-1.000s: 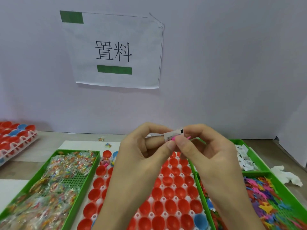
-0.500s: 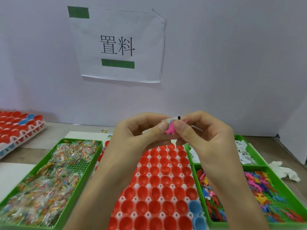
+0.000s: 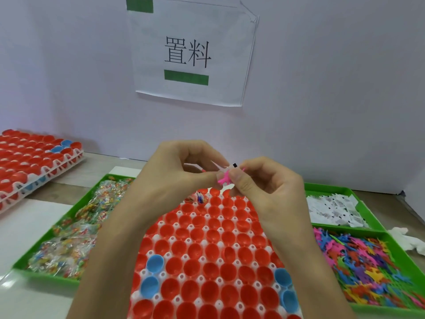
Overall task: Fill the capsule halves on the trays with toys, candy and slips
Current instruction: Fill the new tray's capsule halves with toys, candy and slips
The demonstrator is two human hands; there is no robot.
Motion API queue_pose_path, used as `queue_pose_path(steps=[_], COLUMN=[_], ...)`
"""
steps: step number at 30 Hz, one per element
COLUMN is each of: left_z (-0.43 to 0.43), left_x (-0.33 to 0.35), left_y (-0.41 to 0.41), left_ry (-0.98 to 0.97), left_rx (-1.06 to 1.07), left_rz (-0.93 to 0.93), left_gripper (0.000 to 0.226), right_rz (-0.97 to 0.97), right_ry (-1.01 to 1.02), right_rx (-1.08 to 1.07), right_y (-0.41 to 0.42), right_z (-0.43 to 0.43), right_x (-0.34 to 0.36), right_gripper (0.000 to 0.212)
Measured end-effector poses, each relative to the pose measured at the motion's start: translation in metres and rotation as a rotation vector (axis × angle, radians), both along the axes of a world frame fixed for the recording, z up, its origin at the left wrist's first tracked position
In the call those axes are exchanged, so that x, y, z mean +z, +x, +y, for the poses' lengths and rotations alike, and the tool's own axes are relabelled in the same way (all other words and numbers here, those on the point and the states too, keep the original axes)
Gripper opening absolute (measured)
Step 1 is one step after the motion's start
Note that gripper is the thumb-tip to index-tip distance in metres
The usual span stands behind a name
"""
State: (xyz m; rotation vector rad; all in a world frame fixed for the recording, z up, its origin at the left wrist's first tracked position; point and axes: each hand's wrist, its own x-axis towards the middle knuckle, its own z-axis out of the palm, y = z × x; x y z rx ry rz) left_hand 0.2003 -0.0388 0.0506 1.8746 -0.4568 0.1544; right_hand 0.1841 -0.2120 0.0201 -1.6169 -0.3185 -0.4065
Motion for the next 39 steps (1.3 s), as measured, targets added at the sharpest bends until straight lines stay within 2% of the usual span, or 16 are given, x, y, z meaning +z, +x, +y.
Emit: queue_pose_path(steps=[5,9,12,15,18,24,29,32,34,37,39], left_z=[0.025,0.062,0.086,0.098,0.105,0.115,0.116,0.114,0.115,0.121,0.126], left_x=[-0.013,-0.035,-0.056,-0.074,-0.088,-0.102,-0.096,-0.095,-0.097,-0.107,-0.116], left_y=[0.014,0.031,0.042,0.050,0.055,0.054,0.049,0.043,0.035,0.017,0.003], left_ry=[0.159,0.109,0.110,0.150,0.177,0.235,0.277,0.320,0.387,0.525,0.631], left_rx=[0.084,0.309,0.476,0.480,0.474,0.451,0.472,0.484,0.485,0.502,0.520], left_rz=[0.094,0.148,0.211,0.323,0.430,0.505,0.479,0.417,0.380,0.316,0.256], left_gripper=[0.010,0.005,0.009,0.017,0.020,0.029,0.027,0.024,0.023,0.023,0.024], right_rz=[0.064,0.170,0.222,0.269,0.284,0.320,0.362,0.387,0.404,0.414,0.406], right_ry=[-0.175,-0.389,-0.540,-0.684,-0.736,-0.926,-0.959,-0.874,-0.845,-0.821,-0.790], right_rx=[-0.138,-0.241,-0.278,-0.278,-0.264,-0.317,-0.305,-0.269,-0.253,-0.253,-0.255], right_y=[0.024,0.051,0.077,0.097,0.109,0.113,0.112,0.109,0.108,0.105,0.100], right_z=[0.000,-0.006,-0.003,0.002,0.008,0.022,0.026,0.025,0.020,0.010,0.003], right_x=[-0.033,-0.062,-0.072,-0.076,-0.082,-0.094,-0.087,-0.079,-0.075,-0.071,-0.068], right_gripper=[0.010,0.014,0.017,0.015,0.013,0.018,0.014,0.018,0.015,0.025,0.023])
